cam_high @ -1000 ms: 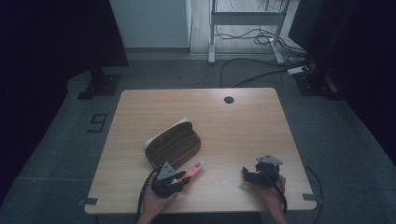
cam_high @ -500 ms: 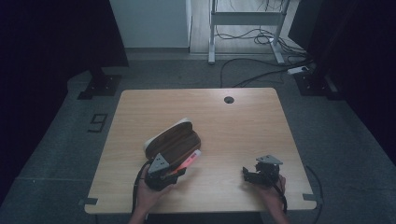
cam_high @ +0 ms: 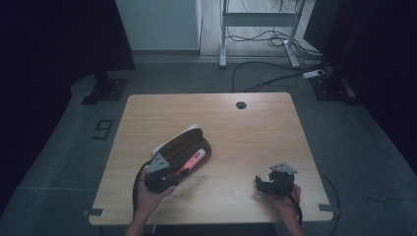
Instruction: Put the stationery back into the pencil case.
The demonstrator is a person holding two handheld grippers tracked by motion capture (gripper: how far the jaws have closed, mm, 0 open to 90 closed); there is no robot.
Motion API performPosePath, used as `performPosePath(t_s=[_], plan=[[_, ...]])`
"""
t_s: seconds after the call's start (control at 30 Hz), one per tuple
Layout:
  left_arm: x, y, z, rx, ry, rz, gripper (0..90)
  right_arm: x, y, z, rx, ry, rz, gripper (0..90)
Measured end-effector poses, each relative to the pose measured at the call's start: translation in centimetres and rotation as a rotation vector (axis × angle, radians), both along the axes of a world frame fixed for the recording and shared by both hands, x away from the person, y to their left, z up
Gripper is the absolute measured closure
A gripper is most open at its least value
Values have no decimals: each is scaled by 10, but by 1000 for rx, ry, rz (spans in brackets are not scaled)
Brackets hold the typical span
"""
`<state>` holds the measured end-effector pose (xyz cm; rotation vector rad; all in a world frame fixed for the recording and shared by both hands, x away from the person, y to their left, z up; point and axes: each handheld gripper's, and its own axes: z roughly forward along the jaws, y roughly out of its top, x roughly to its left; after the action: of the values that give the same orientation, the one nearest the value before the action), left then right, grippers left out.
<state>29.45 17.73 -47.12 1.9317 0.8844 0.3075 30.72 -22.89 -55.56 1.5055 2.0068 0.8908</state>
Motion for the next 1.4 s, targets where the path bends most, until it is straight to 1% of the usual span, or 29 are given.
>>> performPosePath(t_s=[0.17,0.3,0.5,0.77,0.9,1.1,1.3,1.4], plan=[[4,6,4,-6,-4,12,673,0,0,0,0,0,0,105],[7,9,4,-11,-3,24,673,0,0,0,0,0,0,105],[11,12,4,-7,0,37,673,0,0,0,0,0,0,105],[19,23,2,2,11,76,673,0,0,0,0,0,0,105],[26,28,2,14,20,93,673,0,0,0,0,0,0,105],[33,31,0,38,24,99,672,0,0,0,0,0,0,105],[44,29,-9,63,37,103,672,0,0,0,0,0,0,105],[48,28,-11,76,36,108,672,0,0,0,0,0,0,105]])
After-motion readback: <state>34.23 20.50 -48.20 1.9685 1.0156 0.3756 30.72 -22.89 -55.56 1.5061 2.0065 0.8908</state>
